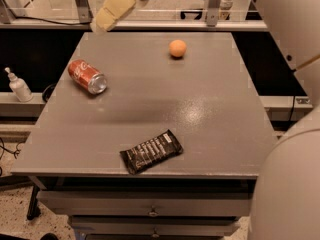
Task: Place coke can upright
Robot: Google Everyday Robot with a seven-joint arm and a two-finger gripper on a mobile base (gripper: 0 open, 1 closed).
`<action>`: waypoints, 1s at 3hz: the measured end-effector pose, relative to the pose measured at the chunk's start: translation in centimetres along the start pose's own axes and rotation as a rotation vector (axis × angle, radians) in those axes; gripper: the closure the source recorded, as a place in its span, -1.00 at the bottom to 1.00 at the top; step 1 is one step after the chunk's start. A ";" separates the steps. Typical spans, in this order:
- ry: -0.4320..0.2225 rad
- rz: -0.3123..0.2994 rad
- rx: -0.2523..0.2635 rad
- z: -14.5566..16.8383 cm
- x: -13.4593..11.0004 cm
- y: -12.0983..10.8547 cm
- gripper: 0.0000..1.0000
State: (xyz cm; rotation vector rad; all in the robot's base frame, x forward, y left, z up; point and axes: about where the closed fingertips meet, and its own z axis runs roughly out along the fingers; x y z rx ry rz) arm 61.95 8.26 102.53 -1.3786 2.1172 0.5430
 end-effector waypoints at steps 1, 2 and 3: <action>-0.052 0.019 -0.011 3.7 -3.4 0.1 -1.00; -0.046 0.034 0.001 7.9 -4.6 -0.6 -1.00; 0.005 0.053 0.000 11.6 -4.2 -1.4 -1.00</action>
Offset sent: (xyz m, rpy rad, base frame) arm 0.0627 0.1112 -0.0573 0.0399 -0.0031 -0.0601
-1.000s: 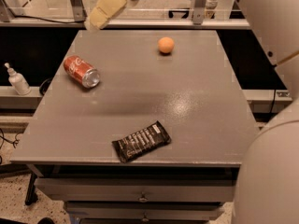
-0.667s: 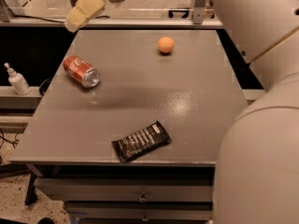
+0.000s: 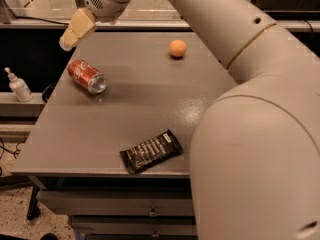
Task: Place coke can upright
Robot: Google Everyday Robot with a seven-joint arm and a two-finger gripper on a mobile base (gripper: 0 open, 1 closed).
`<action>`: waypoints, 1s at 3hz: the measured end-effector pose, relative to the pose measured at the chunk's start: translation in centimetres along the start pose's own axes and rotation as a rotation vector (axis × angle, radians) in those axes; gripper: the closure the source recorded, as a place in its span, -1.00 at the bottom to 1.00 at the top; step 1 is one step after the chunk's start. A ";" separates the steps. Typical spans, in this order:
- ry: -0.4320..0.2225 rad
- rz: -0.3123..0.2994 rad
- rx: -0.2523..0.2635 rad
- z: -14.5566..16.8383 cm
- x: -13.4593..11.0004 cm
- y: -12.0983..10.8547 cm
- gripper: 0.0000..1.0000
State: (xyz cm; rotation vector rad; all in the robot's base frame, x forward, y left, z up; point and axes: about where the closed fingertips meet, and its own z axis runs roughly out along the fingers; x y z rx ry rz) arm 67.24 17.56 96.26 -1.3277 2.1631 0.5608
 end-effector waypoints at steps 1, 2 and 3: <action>0.068 0.029 -0.017 3.3 1.7 -0.2 -1.00; 0.147 0.048 -0.017 5.6 3.1 0.1 -1.00; 0.225 0.047 -0.003 7.0 3.1 0.6 -1.00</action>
Offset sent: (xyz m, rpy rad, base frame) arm -0.0031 0.0157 -0.0864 -0.1923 0.1491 -0.0324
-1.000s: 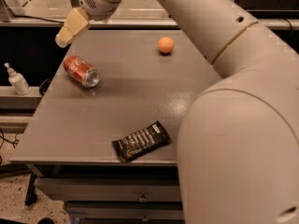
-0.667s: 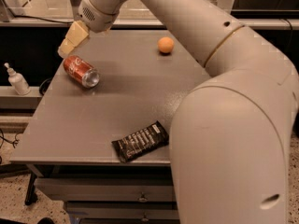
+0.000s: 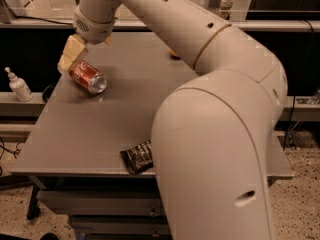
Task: Place coke can upright
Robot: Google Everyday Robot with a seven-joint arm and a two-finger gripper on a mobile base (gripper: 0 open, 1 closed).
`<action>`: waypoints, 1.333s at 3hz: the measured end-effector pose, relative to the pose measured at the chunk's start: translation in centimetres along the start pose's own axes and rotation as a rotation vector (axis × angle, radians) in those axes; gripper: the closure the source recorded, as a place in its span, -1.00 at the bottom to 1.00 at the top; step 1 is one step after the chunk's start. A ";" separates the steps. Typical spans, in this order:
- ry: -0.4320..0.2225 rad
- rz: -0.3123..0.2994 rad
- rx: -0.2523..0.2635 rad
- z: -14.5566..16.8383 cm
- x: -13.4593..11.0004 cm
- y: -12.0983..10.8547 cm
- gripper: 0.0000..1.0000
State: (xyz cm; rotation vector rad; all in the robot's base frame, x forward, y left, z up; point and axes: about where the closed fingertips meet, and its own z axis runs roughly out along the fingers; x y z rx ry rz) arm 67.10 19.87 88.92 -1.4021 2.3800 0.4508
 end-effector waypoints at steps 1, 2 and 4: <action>0.085 -0.002 0.014 1.6 -0.3 0.7 -1.00; 0.153 0.013 0.028 3.1 -0.1 1.1 -1.00; 0.211 0.095 0.076 4.5 1.3 -0.4 -0.67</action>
Offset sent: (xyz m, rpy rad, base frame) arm -0.0095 0.0233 -0.0360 -0.2304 0.0898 -0.0322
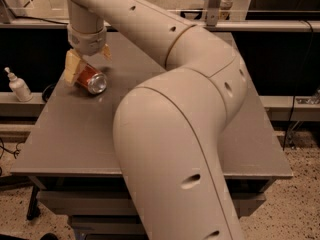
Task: Place coke can upright
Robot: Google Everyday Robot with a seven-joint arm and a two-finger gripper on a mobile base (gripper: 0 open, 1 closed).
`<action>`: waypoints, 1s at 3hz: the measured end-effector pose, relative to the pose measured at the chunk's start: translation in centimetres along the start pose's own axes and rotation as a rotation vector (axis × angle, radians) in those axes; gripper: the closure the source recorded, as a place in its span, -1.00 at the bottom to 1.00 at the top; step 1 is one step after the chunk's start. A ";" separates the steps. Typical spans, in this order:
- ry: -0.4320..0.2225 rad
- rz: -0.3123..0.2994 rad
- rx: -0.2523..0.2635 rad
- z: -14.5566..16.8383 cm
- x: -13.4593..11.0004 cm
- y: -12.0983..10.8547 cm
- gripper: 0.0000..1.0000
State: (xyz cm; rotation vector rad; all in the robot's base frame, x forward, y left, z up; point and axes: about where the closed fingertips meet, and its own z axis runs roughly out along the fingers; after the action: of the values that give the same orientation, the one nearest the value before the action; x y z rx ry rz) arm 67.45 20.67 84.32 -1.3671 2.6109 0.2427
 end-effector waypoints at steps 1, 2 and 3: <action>0.003 0.039 0.028 -0.1 0.5 -1.2 -0.20; -0.008 0.061 0.054 -0.9 0.7 -1.8 0.28; -0.073 0.069 0.064 -3.2 0.2 -2.8 0.76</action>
Offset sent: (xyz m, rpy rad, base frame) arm 0.0109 -0.0302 0.0209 -0.0263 -0.0590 -0.1073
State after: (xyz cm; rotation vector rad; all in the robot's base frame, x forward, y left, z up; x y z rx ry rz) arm 69.36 18.27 87.18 -1.2255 2.5850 0.2130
